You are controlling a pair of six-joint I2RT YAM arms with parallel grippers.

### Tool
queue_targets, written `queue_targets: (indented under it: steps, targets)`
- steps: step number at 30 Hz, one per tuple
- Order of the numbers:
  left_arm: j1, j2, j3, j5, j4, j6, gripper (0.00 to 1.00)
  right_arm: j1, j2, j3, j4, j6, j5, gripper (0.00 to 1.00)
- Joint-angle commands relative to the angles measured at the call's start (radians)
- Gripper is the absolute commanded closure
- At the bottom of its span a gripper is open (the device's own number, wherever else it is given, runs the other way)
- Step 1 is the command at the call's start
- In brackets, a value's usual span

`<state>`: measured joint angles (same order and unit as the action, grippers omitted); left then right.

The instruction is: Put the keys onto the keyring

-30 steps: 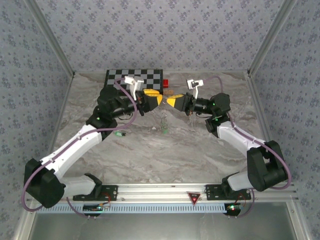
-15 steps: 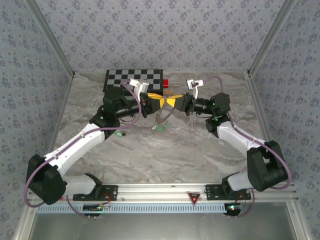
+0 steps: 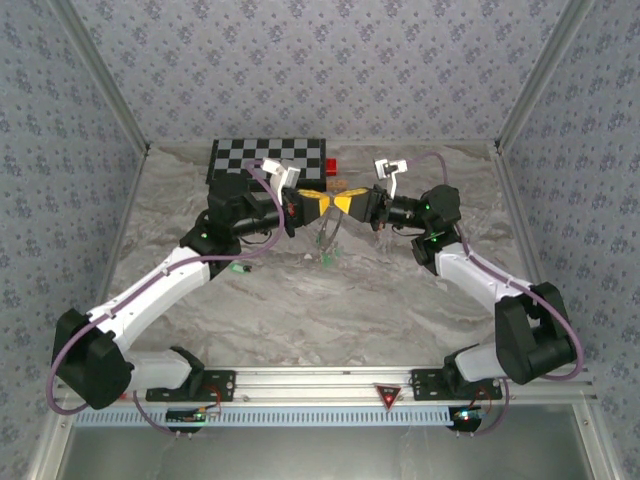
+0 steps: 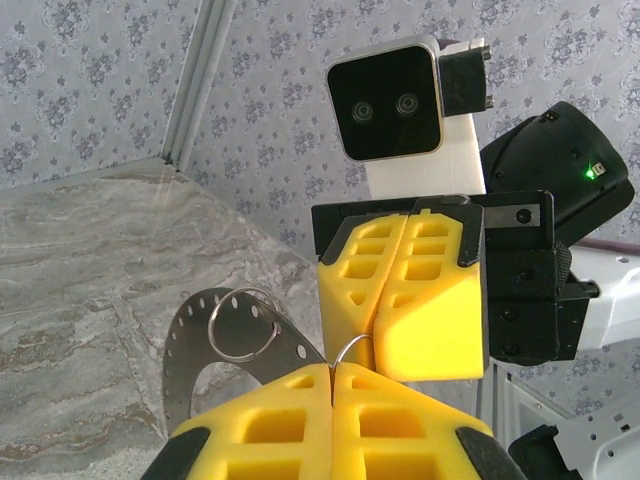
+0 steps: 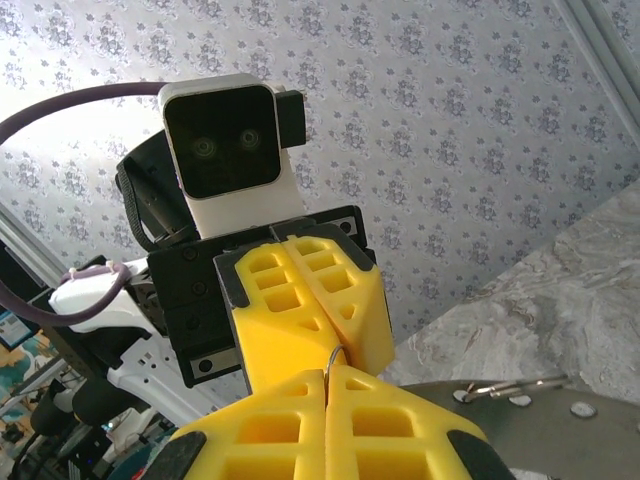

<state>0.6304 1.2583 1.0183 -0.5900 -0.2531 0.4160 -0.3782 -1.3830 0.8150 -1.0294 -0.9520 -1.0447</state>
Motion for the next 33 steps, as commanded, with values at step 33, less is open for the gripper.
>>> queue_targets:
  steps: [33]
  targets:
    - [0.018, -0.020, 0.029, -0.010, -0.013, -0.022, 1.00, -0.017, 0.054, 0.016, 0.156, 0.122, 0.026, 1.00]
